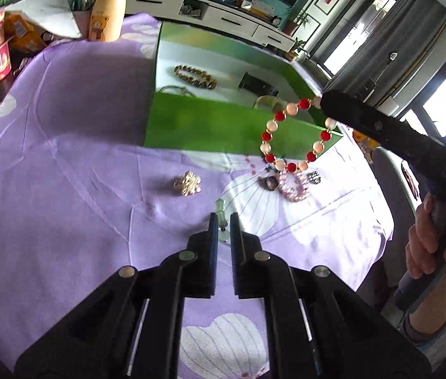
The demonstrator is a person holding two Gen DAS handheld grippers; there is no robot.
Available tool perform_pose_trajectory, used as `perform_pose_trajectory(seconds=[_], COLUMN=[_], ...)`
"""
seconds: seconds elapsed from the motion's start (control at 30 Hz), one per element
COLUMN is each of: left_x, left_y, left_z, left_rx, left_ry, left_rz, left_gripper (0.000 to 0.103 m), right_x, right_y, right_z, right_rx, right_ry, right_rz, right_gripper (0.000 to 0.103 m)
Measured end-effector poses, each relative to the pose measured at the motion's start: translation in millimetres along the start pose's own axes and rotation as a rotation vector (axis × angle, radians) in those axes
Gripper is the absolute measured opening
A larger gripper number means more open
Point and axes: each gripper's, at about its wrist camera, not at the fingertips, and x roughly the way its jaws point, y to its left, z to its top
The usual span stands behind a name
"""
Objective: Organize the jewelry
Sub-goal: 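Lift the jade bracelet with the left tool while the right tool grasps the red-bead bracelet, then lower both bracelets into the green box and open both tools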
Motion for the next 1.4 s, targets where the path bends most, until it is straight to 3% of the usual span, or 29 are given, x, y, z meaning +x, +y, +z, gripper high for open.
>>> perform_pose_trajectory(seconds=[0.4,0.73,1.07,1.4], left_x=[-30,-42,4,76], left_y=[-24,-39,-50,-42], left_z=[36,97,149,163], left_rx=[0.033,0.059,0.064,0.04], left_ry=[-0.075,-0.145,-0.116,-0.016], left_rz=[-0.066,-0.063,-0.036,0.006], left_gripper=[0.007,0.007,0.007,0.007], right_x=[-29,-43,-25,13], right_y=[-31,-54,-82,-124], right_z=[12,33,49,51], right_rx=[0.057,0.08,0.108,0.156], right_ry=[-0.069,-0.125,-0.111,-0.054], right_rz=[-0.052,-0.103,-0.152,-0.216], right_gripper=[0.007,0.007,0.007,0.007])
